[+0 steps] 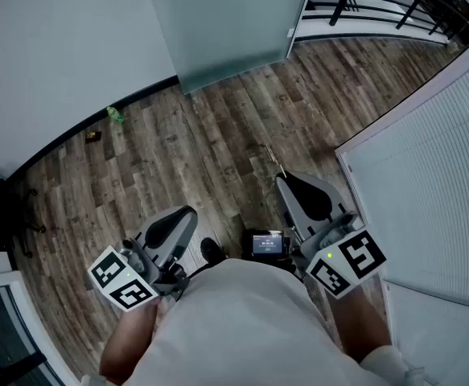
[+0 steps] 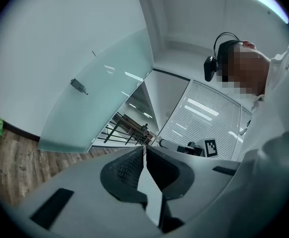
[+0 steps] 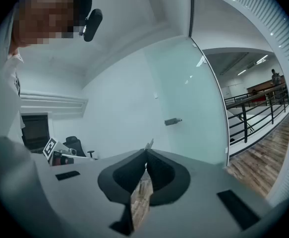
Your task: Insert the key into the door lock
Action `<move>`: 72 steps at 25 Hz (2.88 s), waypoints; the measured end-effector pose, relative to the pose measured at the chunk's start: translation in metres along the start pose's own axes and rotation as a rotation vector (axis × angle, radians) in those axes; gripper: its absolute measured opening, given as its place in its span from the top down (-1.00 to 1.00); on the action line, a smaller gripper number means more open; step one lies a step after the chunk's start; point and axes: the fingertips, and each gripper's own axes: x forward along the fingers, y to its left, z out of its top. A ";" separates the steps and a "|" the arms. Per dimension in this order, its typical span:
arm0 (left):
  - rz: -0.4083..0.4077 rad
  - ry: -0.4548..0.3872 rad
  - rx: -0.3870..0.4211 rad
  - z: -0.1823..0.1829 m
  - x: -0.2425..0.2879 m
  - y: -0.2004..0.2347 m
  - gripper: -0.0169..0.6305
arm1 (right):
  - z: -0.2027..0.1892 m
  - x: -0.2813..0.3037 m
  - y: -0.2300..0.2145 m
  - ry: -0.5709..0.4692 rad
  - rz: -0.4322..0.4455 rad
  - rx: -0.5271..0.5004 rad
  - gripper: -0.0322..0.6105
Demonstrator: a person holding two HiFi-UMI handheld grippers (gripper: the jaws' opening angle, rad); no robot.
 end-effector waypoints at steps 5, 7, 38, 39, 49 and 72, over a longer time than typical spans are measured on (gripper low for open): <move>-0.001 -0.016 0.012 0.005 0.005 0.006 0.86 | 0.002 0.009 -0.005 -0.008 0.003 -0.014 0.84; -0.001 -0.015 0.013 0.003 0.005 0.006 0.86 | 0.000 0.008 -0.006 -0.007 0.002 -0.016 0.84; 0.040 -0.008 0.012 -0.018 0.038 -0.009 0.86 | -0.009 -0.004 -0.042 0.021 0.021 0.029 0.84; 0.044 -0.010 0.013 -0.018 0.039 -0.009 0.86 | -0.009 -0.003 -0.043 0.022 0.026 0.028 0.84; 0.086 -0.021 0.008 -0.024 0.065 -0.009 0.86 | -0.014 -0.001 -0.072 0.061 0.066 0.036 0.84; 0.114 -0.046 -0.018 0.052 0.079 0.110 0.86 | 0.002 0.151 -0.078 0.125 0.105 0.035 0.84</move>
